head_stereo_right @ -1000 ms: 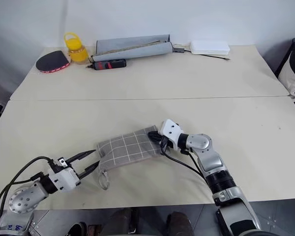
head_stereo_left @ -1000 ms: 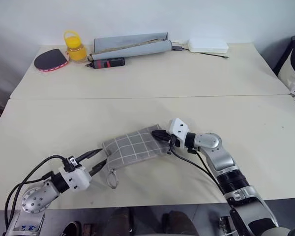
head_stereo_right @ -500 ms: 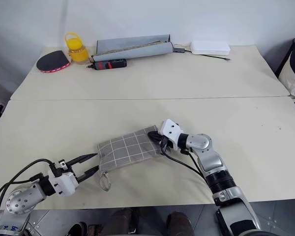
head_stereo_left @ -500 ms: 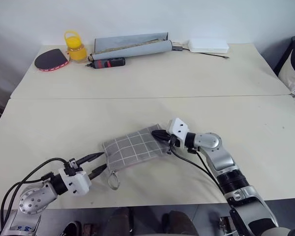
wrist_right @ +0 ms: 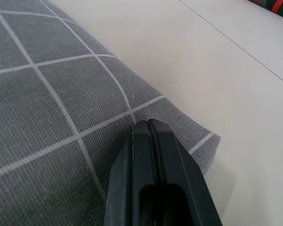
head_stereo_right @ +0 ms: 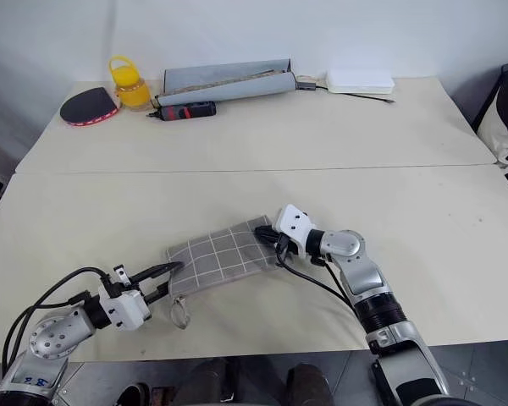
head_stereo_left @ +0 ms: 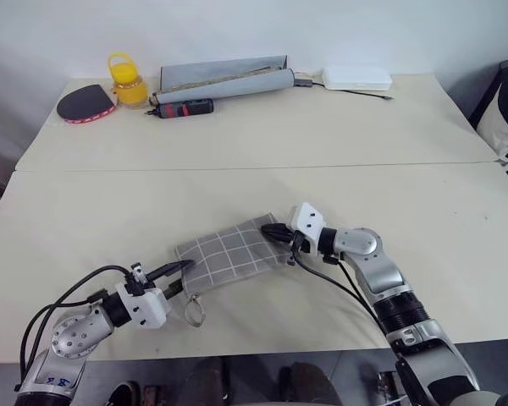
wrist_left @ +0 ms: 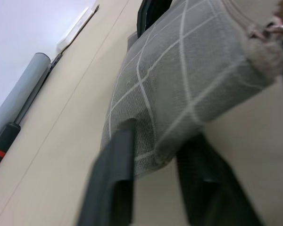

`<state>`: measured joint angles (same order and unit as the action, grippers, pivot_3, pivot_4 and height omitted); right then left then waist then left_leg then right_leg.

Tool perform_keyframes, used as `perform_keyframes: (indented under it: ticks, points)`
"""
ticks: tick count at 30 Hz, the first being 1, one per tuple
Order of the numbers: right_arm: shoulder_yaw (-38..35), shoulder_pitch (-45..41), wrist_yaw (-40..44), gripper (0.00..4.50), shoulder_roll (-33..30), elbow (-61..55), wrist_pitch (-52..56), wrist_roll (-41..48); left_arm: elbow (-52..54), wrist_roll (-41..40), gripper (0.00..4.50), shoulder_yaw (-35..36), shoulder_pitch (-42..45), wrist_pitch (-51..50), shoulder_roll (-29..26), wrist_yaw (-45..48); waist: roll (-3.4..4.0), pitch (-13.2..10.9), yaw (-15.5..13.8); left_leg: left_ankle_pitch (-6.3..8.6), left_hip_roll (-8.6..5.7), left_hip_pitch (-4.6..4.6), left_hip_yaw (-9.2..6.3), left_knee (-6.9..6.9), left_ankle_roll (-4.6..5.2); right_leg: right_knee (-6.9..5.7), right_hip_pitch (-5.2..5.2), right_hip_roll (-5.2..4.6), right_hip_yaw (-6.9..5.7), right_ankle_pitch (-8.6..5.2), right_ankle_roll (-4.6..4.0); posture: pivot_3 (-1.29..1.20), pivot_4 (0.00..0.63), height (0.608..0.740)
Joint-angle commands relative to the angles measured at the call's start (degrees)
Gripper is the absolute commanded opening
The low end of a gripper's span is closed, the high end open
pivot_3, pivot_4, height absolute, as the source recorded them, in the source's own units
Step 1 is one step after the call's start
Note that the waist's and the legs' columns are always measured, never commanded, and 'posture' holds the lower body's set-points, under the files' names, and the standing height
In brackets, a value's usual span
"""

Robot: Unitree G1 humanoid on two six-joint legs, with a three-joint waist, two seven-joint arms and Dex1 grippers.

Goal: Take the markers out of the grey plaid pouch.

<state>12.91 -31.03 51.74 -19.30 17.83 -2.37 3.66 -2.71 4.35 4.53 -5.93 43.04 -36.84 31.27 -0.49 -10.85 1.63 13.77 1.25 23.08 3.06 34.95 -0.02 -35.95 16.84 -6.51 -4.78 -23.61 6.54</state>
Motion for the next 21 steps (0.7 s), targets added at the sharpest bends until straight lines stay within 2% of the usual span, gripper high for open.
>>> perform_keyframes:
  ticks: [1, 8, 12, 17, 20, 21]
  points:
    - [-0.54, 0.3, 0.16, 0.0, -0.12, -1.79, 0.04, 0.75, 0.88, -0.89, 0.04, 0.53, -0.44, 0.35, -0.36, -0.69, 0.0, 0.0, 0.0, 0.0, 0.0, 0.0, 0.0, 0.0, 0.0, 0.0, 0.0, 0.0, 0.0, 0.0, 0.0, 0.0, 0.15, 0.74]
    - [-1.79, -1.55, 0.47, 0.0, -0.06, -0.96, 1.18, 2.22, 1.88, 2.76, 0.04, 1.06, 0.64, -2.25, 1.54, -4.46, 0.0, 0.0, -0.01, 0.0, 0.0, 0.0, 0.01, 0.0, 0.0, -0.01, 0.0, 0.0, 0.0, 0.0, 0.0, 0.0, 0.15, 0.74]
    - [-4.3, -4.14, 0.72, 0.86, -0.86, 2.12, 1.34, 3.89, 3.96, 9.18, 0.0, 1.12, 2.06, -7.12, 4.85, -10.17, 0.0, 0.0, -0.22, -0.04, -0.03, 0.0, 0.02, 0.05, 0.04, -0.03, -0.01, -0.01, -0.01, 0.0, 0.0, 0.0, 0.15, 0.74]
    - [-7.76, -8.1, 3.05, 2.58, -1.27, 0.77, 4.74, 8.76, 7.88, 12.74, 0.0, -1.3, 3.62, -13.21, 8.4, -12.46, 0.01, 0.0, -0.17, -0.07, -0.05, 0.0, 0.01, 0.06, 0.07, -0.06, -0.01, -0.02, -0.01, 0.01, 0.02, 0.0, 0.15, 0.74]
    - [-8.41, -8.55, 9.18, 3.58, -3.51, -5.59, 13.63, 15.16, 8.87, 16.68, 0.0, -2.84, 5.61, -18.34, 10.25, -14.01, 0.01, -0.01, -0.33, -0.07, -0.05, 0.01, 0.02, 0.05, 0.07, -0.06, -0.01, -0.02, -0.01, 0.01, 0.02, 0.0, 0.15, 0.74]
    - [-8.42, -8.39, 10.46, 3.58, -4.13, -7.21, 15.72, 16.57, 8.95, 17.85, 0.0, -3.2, 6.01, -19.68, 10.55, -14.37, 0.01, -0.01, -0.43, -0.07, -0.07, 0.04, -0.01, 0.05, 0.07, -0.06, -0.01, -0.02, -0.01, 0.01, 0.02, 0.0, 0.15, 0.74]
